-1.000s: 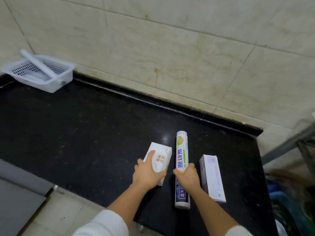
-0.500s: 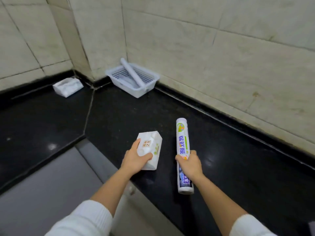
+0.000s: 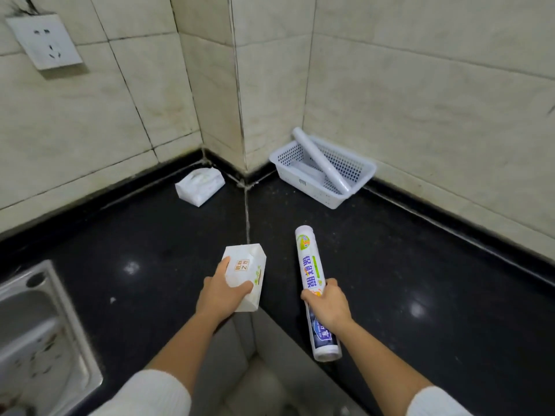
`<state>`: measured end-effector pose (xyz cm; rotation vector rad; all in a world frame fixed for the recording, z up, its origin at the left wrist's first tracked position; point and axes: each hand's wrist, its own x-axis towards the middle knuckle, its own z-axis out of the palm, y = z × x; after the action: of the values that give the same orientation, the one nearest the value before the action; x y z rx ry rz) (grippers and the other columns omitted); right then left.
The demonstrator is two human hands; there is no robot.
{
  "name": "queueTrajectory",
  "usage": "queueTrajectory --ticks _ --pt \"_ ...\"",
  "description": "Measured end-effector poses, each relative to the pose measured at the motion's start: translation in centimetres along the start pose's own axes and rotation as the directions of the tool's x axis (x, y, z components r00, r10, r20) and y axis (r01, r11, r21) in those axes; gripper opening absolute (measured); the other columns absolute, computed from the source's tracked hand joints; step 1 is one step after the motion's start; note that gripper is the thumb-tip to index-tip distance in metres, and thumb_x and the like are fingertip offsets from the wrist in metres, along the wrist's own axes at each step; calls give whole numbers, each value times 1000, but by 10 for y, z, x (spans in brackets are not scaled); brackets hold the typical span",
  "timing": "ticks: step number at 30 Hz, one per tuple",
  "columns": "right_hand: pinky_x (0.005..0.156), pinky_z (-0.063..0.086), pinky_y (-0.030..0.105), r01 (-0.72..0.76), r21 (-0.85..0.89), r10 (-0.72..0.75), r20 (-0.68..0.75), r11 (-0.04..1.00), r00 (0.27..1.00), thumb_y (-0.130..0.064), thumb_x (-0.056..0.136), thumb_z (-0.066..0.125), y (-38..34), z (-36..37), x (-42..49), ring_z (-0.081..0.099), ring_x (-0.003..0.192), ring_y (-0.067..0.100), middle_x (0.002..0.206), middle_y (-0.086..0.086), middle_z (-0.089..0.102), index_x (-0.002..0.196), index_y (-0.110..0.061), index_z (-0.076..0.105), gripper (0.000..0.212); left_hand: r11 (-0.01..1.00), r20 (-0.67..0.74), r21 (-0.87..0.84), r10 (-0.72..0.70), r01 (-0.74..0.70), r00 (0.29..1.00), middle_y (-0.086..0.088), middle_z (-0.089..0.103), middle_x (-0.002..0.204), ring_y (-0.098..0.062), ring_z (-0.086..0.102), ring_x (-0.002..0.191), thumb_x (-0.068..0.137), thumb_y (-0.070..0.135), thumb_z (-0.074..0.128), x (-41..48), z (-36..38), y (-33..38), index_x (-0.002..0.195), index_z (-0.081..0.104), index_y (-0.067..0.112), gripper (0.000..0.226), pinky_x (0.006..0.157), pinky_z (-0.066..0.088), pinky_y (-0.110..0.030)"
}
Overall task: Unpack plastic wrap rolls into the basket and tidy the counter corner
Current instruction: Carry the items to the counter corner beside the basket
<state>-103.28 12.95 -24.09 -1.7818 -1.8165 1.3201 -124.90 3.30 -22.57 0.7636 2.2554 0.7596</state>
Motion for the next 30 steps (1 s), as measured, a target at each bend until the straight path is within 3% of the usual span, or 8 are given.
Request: queueTrajectory --ticks 8,14,18,27,30 --pt "74 59 46 6 -8 -6 -11 1000 1000 -39 72 70 -72 31 94 69 79 28 98 11 64 100 -12 45 46 993 14 105 61 -63 998 -10 45 128 -31 55 105 67 52 63 116 -33 37 146 17 45 92 90 50 -46" --pt "59 51 32 -31 -17 31 -20 999 999 -43 77 67 -114 56 157 66 75 21 100 10 62 98 -15 40 44 960 16 257 114 -114 993 -9 41 132 -34 48 115 69 52 65 202 -54 64 146 14 46 92 92 48 -46" --pt "69 55 37 -72 -20 72 -30 997 997 -44 80 64 -128 79 175 64 83 23 104 10 59 98 -15 38 44 937 31 305 167 -168 985 -5 38 140 -33 39 126 71 48 69 246 -65 64 146 20 44 90 96 46 -48" --pt "84 53 44 -109 -118 110 -3 987 994 -44 78 67 -139 109 165 62 97 27 116 11 54 104 -15 34 52 875 68 427 220 -228 973 -7 17 155 -35 16 137 81 43 64 268 -69 53 150 12 41 86 107 33 -51" --pt "87 52 44 -105 -133 105 -7 986 994 -49 79 68 -144 105 160 61 104 30 121 12 52 109 -12 35 58 840 1 491 266 -232 964 -11 10 158 -36 11 139 81 47 62 251 -68 57 150 18 35 83 108 32 -50"
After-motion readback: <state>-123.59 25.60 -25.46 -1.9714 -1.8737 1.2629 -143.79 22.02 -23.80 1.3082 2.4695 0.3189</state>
